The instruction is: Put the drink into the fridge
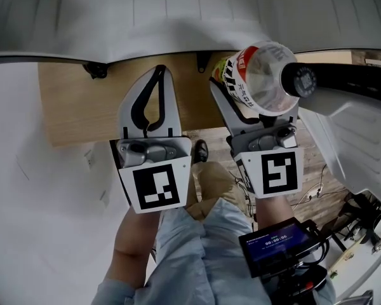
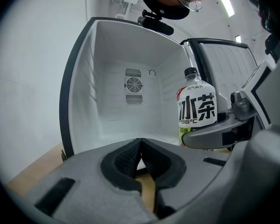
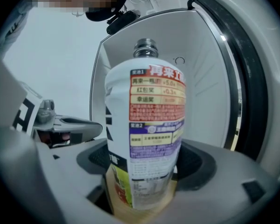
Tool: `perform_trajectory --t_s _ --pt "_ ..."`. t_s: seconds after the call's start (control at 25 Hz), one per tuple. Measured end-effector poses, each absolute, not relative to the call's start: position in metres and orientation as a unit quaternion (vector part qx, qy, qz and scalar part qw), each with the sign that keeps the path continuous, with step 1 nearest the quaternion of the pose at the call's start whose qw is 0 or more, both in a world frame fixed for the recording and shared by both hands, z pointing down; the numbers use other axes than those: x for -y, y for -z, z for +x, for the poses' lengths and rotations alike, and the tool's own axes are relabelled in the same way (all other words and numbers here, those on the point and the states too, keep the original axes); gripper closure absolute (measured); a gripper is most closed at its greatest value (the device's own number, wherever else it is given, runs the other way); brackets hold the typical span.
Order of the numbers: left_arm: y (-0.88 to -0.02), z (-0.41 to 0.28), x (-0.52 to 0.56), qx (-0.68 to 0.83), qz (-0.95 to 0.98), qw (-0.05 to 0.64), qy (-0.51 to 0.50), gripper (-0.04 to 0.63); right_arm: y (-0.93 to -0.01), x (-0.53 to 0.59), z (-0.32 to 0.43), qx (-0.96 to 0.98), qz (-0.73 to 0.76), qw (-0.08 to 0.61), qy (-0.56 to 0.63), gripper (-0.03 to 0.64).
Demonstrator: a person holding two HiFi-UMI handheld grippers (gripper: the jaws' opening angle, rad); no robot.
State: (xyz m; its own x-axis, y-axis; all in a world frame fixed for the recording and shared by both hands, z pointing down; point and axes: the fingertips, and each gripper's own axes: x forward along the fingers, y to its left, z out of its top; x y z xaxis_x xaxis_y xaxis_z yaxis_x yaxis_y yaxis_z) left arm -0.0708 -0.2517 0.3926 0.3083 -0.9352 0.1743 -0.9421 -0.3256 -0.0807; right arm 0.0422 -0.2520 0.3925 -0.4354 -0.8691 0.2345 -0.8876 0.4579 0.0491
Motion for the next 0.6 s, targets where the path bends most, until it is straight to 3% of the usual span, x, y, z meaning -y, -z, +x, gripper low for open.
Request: perform_trajectory --t_s 0.6 --pt "-0.362 -0.1 0.298 0.6 0.795 -0.016 -0.094 0.586 -0.347 0.318 0.014 0.859 0.502 0.103 -0.018 0.219"
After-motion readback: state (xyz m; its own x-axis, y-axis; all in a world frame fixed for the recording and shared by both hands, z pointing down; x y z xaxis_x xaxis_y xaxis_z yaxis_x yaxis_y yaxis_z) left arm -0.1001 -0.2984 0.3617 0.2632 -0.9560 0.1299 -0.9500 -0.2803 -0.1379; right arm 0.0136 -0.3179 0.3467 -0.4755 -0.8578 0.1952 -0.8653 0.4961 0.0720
